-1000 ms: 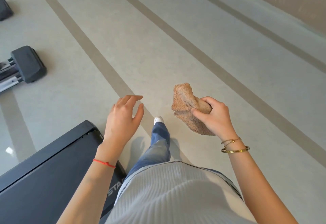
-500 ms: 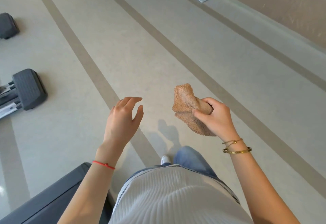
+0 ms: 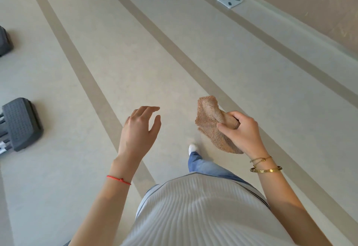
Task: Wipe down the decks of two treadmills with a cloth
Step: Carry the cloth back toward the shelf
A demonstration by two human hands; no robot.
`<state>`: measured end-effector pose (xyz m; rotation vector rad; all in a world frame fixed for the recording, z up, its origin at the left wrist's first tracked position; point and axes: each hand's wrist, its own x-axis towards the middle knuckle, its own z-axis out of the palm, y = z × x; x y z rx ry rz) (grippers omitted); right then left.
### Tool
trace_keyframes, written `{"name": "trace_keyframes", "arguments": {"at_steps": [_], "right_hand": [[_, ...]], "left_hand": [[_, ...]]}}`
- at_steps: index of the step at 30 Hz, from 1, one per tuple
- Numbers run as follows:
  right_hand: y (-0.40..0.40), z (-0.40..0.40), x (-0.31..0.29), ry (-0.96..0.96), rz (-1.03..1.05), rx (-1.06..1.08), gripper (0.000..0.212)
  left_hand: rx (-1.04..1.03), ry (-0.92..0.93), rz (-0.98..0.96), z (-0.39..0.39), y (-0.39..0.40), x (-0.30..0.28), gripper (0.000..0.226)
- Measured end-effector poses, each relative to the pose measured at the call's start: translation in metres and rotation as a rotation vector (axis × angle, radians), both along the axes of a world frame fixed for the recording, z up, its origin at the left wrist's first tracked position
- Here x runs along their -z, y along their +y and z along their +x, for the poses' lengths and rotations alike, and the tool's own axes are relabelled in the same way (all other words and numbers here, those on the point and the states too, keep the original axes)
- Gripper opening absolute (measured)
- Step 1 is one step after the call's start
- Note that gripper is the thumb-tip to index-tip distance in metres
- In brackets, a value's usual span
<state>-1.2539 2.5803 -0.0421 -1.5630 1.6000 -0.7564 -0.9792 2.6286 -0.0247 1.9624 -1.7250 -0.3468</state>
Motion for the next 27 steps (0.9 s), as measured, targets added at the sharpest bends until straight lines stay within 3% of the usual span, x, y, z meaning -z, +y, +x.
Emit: {"name": "trace_keyframes", "arguments": {"at_steps": [7,15,27], "right_hand": [[-0.195,0.026,-0.024,0.018,-0.066,-0.068,0.019],[-0.354,0.074,-0.012,0.041,-0.045,-0.106,0.018],[-0.622,0.221,-0.01,-0.031,-0.048,-0.121,0.018]], "left_hand": [[-0.064,-0.023,-0.047,0.019,-0.172,-0.019,0.024],[-0.106,-0.007,-0.006,0.066,-0.321,-0.008,0.025],[-0.094,-0.024,-0.042,0.204,-0.586,-0.02,0.026]]}}
